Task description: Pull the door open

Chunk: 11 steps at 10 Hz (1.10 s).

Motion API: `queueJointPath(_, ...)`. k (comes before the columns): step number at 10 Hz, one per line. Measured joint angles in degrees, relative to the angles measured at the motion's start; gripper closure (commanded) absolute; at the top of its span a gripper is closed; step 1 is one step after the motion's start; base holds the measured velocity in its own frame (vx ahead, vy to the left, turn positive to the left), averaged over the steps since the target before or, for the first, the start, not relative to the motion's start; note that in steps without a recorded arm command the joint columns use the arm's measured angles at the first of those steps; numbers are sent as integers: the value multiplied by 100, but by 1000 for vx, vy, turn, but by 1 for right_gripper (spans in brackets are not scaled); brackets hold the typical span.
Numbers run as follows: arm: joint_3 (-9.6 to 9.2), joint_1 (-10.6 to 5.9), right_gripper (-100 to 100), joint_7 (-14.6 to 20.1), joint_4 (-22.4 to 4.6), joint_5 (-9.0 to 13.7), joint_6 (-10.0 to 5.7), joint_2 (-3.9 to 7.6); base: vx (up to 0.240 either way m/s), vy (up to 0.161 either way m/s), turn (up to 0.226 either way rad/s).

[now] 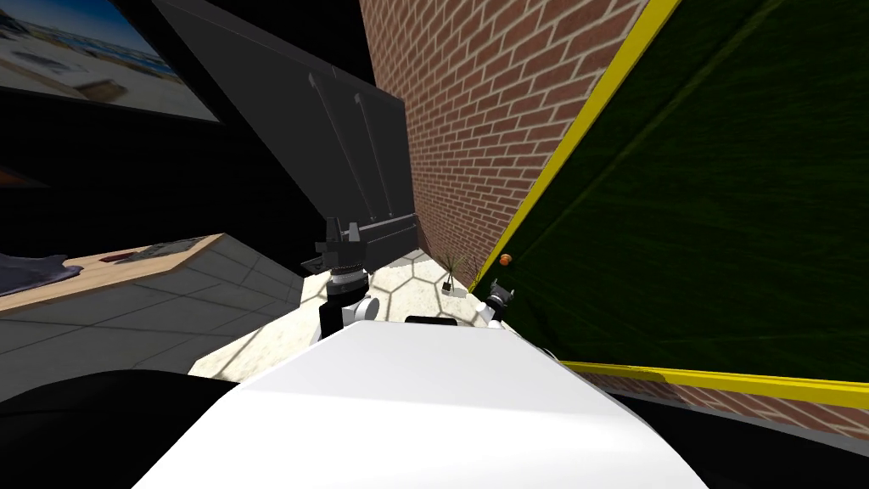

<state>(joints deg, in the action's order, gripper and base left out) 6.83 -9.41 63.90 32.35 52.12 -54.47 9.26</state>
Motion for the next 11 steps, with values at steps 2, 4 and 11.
queueJointPath(2,10,-34,-100,57,-96,12,-15,48,-171,115,-1)
queueJointPath(4,24,-41,-100,103,-152,28,-17,94,-152,128,8)
queueJointPath(11,124,-120,-100,390,-520,135,-18,411,-79,120,65)
